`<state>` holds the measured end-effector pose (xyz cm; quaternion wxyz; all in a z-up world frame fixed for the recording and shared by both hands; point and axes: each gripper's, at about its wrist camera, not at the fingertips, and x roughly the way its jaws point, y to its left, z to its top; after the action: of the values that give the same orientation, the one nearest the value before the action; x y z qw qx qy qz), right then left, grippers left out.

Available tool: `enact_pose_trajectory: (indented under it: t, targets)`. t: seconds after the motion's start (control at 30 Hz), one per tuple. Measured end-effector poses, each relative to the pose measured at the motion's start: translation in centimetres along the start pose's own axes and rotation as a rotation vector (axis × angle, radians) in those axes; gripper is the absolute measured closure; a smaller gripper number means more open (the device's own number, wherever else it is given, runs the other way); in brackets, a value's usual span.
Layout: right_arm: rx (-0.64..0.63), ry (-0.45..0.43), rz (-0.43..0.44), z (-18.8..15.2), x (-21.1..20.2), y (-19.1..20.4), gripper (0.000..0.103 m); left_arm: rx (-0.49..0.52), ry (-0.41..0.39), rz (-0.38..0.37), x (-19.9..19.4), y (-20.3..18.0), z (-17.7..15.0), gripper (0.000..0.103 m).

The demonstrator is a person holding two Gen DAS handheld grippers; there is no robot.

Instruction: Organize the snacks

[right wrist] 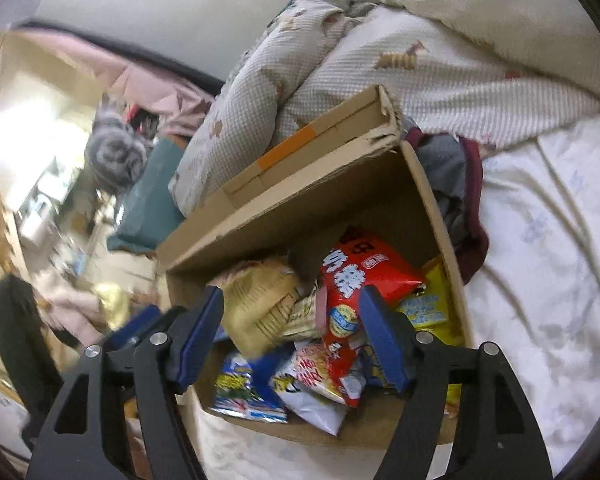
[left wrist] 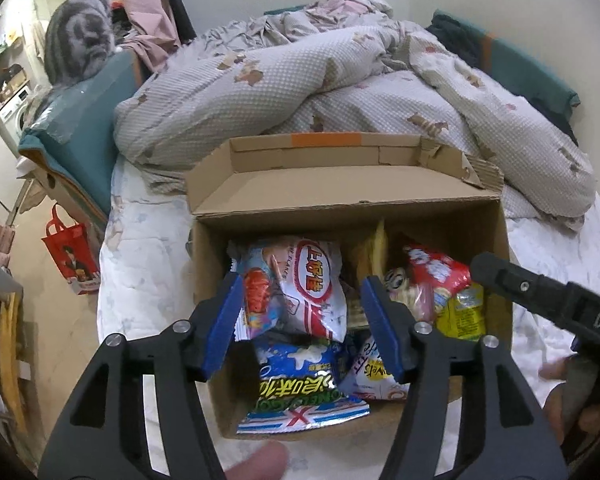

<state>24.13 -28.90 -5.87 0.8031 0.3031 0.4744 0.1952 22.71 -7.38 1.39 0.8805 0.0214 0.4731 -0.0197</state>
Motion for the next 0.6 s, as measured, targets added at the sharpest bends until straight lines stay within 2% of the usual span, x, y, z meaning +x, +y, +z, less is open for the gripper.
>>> enact_pose_trajectory:
  t: [0.03, 0.1, 0.2, 0.3, 0.6]
  targets:
    - [-0.030, -0.014, -0.033, -0.1, -0.4, 0.6, 0.029, -0.007, -0.007, -0.001, -0.4, 0.3, -0.1, 0.033]
    - [-0.058, -0.034, -0.047, -0.4, -1.1, 1.2, 0.021, -0.023, -0.026, 0.012, -1.2, 1.0, -0.3, 0.017]
    - [-0.091, -0.070, -0.061, -1.2, -2.6, 2.3, 0.012, -0.053, -0.066, 0.010, -2.9, 2.3, -1.0, 0.015]
    - [-0.125, -0.094, -0.084, -2.3, -3.9, 3.2, 0.008, -0.063, -0.083, 0.020, -4.0, 3.4, -1.7, 0.010]
    - [-0.175, -0.114, -0.120, -5.9, -6.2, 4.9, 0.006, -0.055, -0.115, 0.029, -6.7, 5.7, -5.0, 0.010]
